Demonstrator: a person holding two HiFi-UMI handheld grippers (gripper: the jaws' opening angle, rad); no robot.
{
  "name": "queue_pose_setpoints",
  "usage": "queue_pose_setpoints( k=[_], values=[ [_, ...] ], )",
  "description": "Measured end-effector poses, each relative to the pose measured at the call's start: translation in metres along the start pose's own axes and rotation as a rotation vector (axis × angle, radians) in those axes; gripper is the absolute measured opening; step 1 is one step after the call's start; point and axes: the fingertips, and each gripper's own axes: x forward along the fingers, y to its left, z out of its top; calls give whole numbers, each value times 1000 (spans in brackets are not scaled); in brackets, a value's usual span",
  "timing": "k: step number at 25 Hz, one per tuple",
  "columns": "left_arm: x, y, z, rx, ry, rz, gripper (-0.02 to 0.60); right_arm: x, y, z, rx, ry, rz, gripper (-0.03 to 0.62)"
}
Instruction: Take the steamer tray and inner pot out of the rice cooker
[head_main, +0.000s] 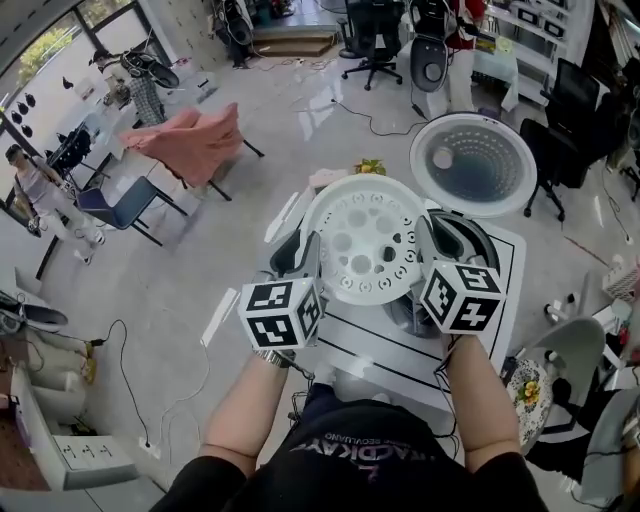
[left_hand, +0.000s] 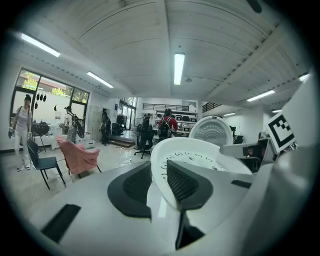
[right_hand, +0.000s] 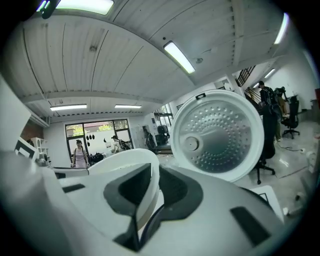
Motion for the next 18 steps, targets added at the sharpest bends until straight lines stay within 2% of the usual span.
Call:
queue_pose_setpoints(
  k=[11, 18],
  values=[
    [32, 113, -2, -29, 45, 4, 95, 93, 70, -20, -5, 57, -8, 54],
    [69, 162, -17, -61, 89, -33, 92, 145, 84, -46, 10, 111, -56, 54]
  ],
)
